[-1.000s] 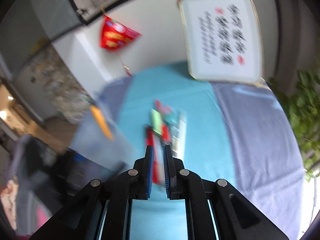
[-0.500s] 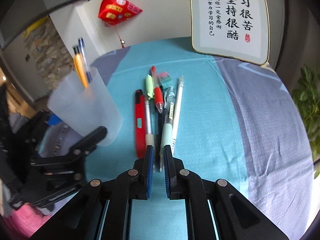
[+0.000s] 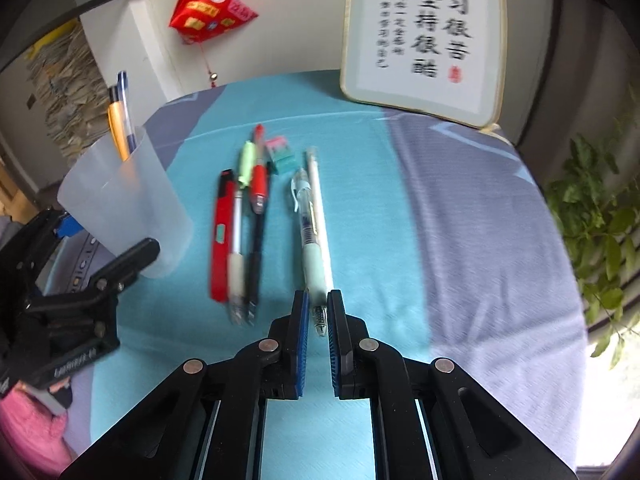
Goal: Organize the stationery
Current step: 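Grasp the clear gel pen with the right gripper and lift it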
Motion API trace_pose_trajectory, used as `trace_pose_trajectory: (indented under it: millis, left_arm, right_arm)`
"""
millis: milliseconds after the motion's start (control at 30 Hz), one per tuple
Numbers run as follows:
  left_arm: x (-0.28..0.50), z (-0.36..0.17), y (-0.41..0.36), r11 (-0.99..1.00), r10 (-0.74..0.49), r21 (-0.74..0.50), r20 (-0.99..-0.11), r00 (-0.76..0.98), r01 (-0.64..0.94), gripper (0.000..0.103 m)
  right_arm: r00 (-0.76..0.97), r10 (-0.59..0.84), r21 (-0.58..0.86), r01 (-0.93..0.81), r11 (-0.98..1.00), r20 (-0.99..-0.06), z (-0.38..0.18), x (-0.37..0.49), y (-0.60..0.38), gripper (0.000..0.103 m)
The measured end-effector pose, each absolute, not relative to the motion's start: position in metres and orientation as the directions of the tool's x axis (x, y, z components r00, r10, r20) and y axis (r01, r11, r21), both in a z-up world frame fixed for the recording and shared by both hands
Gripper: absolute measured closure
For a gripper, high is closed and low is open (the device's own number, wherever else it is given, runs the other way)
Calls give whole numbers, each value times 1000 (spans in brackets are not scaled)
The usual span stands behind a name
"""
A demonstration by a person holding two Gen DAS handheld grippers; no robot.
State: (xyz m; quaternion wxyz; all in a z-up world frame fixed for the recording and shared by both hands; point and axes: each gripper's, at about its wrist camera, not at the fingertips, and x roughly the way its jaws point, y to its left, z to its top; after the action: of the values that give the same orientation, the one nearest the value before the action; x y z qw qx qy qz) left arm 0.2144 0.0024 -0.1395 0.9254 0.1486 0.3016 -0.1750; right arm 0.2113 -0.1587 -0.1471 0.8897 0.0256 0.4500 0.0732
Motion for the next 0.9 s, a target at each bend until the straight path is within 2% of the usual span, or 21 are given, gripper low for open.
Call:
trace_pose_trajectory:
  millis: [167,367,533,667,900]
  left_arm:
    - [214,-140,2,895,-234,169,-610,757,413,34]
    - [214,-140,2,895,-234,170,-610,757,413,34]
    - [214,-140,2,895,-232,172,-609,758,412,34]
    - [215,-140,2,895,-234,169,-609,758,412,34]
    - [214,-140,2,896,-237,163,-610,756,412,34]
  right_arm:
    - [536,193,137,-142,980,-822,-144,181,-172,94]
    - [430,156,46,-255,966,-889,-157,149,-156,94]
    - [460,149,11,-289,957,-876,-145,149,-150,94]
    - [527,147,-25,-305,952,-837,-134,168,-142,79]
    - [498,147,-15,-306,952,-855,-141,219,-136,77]
